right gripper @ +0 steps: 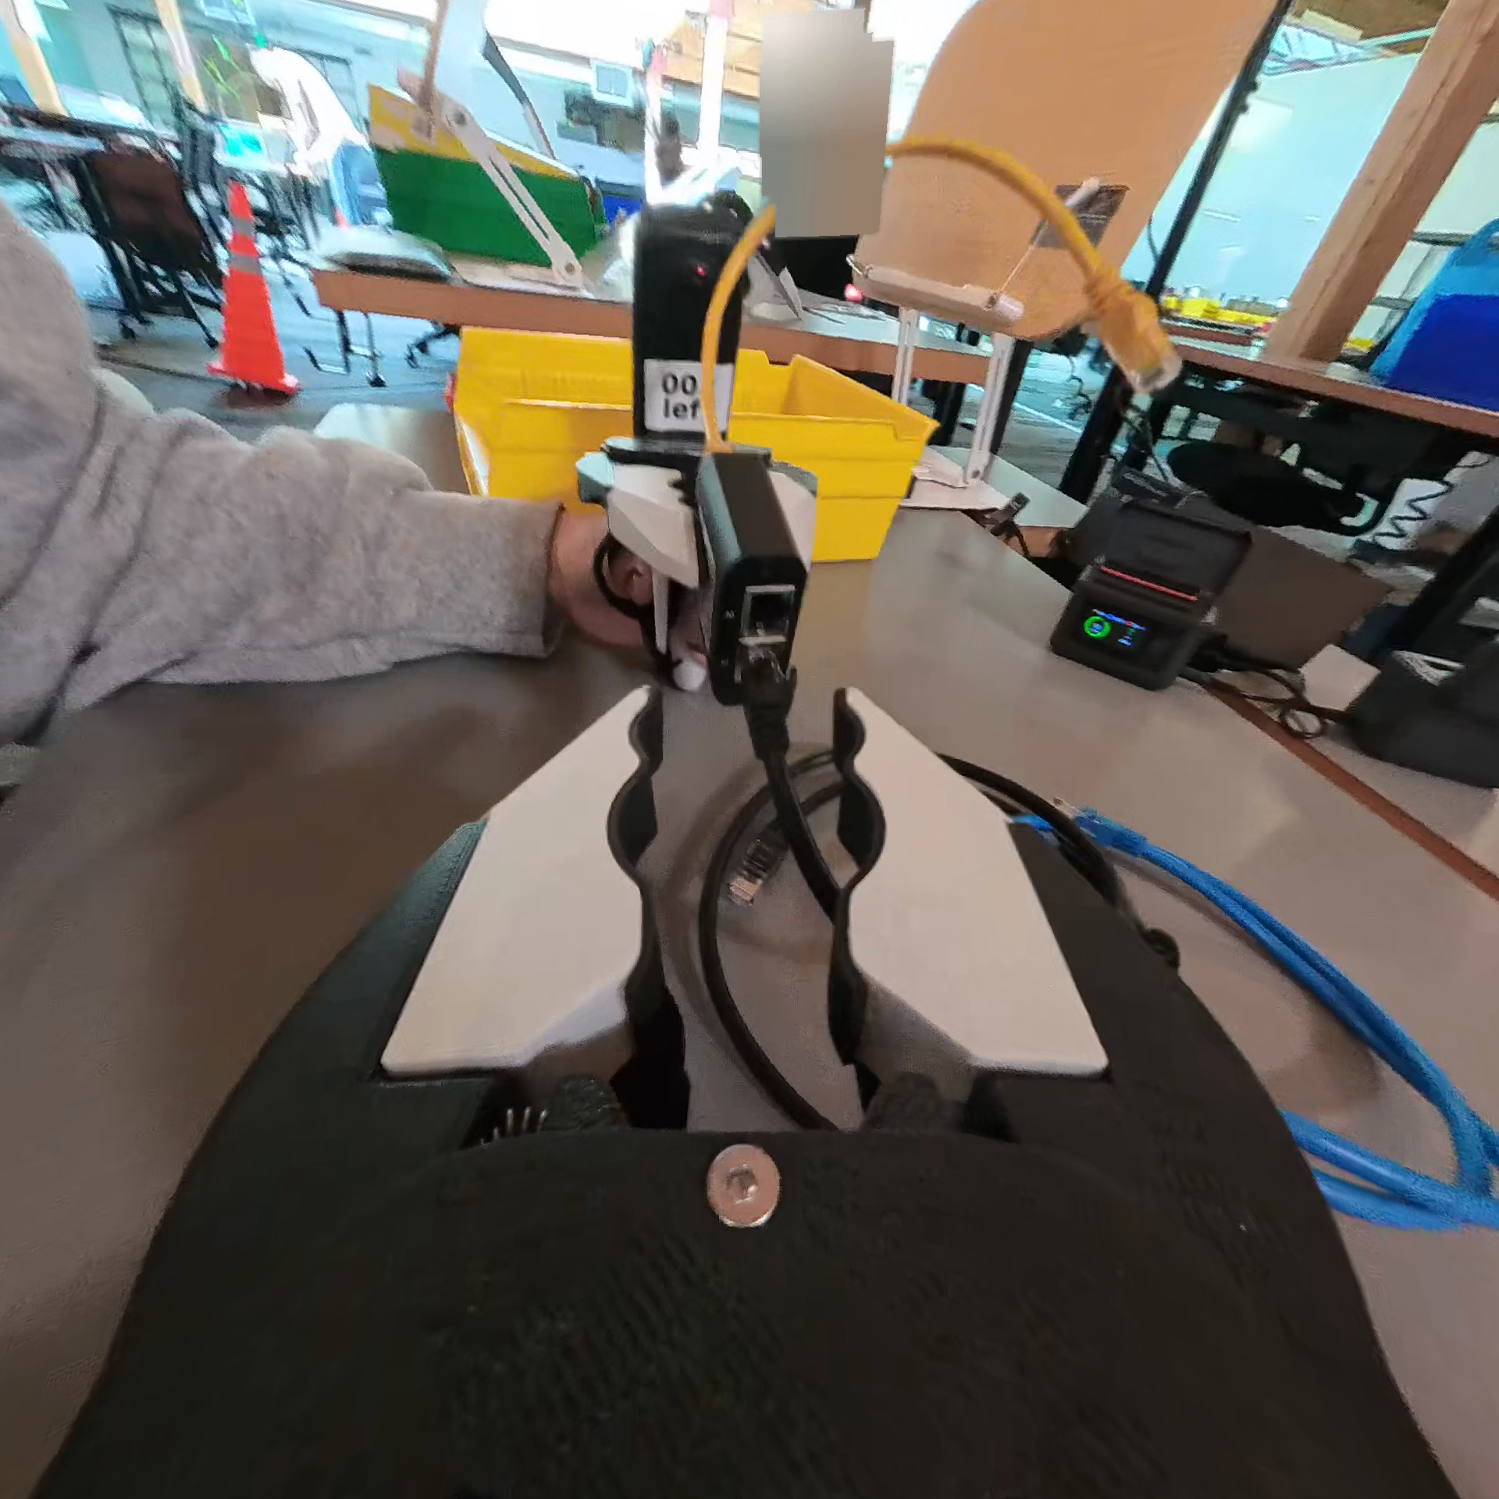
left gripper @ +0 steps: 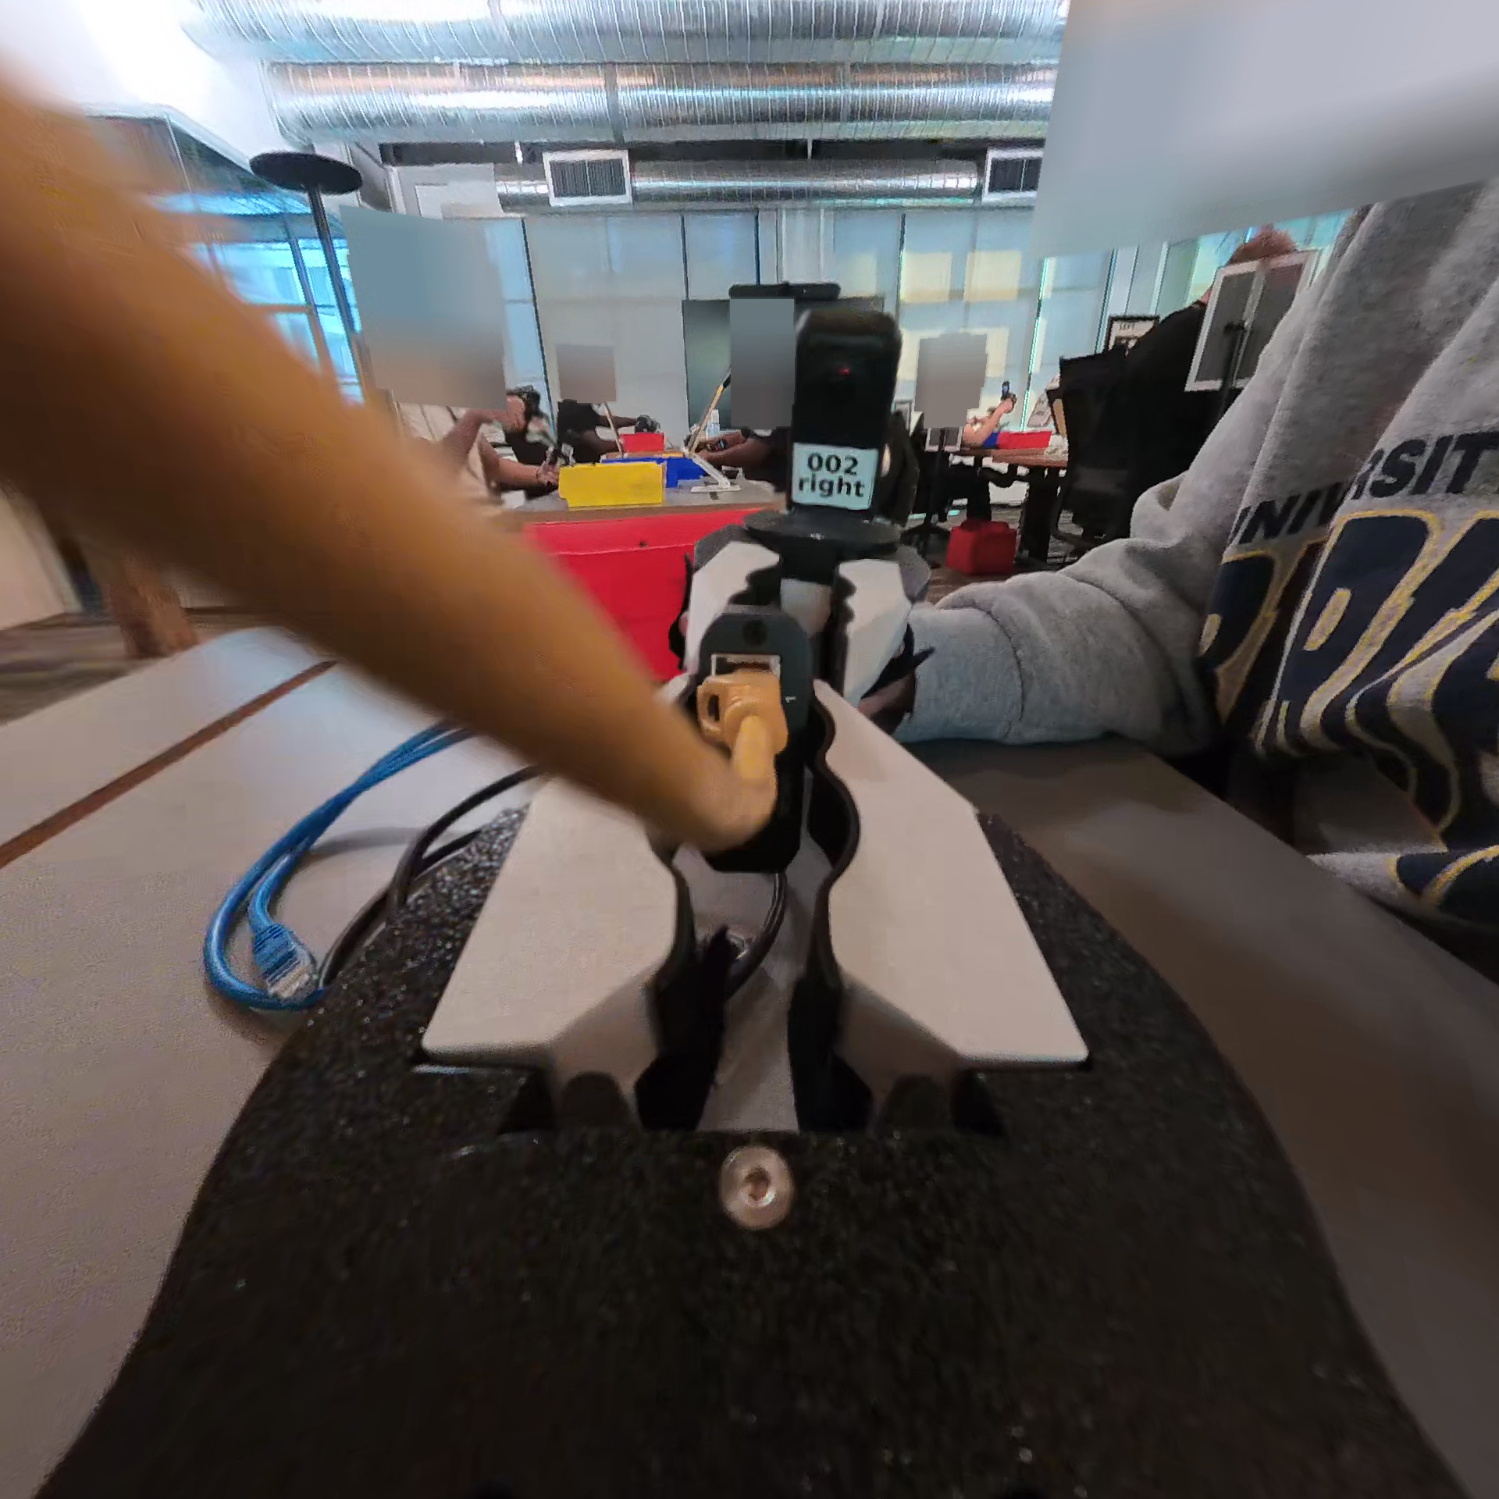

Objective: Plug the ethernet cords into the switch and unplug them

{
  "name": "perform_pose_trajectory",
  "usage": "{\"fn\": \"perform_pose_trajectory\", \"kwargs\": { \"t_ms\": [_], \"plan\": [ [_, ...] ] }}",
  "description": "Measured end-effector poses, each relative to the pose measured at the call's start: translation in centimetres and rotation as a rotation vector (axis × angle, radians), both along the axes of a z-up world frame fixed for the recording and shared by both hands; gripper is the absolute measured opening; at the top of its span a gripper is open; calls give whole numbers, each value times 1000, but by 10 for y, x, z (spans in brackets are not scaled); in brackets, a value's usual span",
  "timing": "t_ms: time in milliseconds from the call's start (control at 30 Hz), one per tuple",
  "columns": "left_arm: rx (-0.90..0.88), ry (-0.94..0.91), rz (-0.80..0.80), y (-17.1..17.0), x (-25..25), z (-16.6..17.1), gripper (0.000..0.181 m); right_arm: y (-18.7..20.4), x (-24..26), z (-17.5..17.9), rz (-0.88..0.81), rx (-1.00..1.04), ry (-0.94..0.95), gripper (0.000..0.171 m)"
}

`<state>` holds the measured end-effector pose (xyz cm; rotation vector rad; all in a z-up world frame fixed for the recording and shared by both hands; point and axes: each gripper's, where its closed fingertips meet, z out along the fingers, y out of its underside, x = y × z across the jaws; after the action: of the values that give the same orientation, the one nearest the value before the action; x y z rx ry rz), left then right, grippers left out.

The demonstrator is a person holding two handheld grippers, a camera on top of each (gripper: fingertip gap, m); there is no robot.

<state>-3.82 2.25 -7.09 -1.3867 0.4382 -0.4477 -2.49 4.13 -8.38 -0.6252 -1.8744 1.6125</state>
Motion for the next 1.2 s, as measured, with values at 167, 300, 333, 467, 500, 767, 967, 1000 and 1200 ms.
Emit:
{"fn": "perform_pose_trajectory", "kwargs": {
  "t_ms": [167,300,333,467,500,767,967,1000,1200],
  "plan": [
    [5,3,-37,-3,6,0,21,0,-4,-13,-37,112,-24,23],
    [-4,6,-77,-2,14,-2,21,-9,-1,-16,-5,118,-43,12],
    [-4,7,-81,-2,15,-2,21,-10,-1,-17,1,110,-55,11],
    [-1,4,-90,-3,15,-1,21,-11,0,-17,19,67,-88,10],
    [0,3,-88,-3,15,-1,21,-11,0,-16,20,63,-85,10],
    [-17,16,-84,-1,16,-3,21,-10,2,-33,25,155,-155,7],
    [-23,15,-73,0,15,-4,21,-8,2,-30,-7,156,-155,6],
    [-25,12,-73,0,15,-4,21,-8,1,-29,-11,150,-152,6],
    [-41,16,-59,3,14,-6,22,-6,0,-29,-35,158,-154,5]
  ]
}}
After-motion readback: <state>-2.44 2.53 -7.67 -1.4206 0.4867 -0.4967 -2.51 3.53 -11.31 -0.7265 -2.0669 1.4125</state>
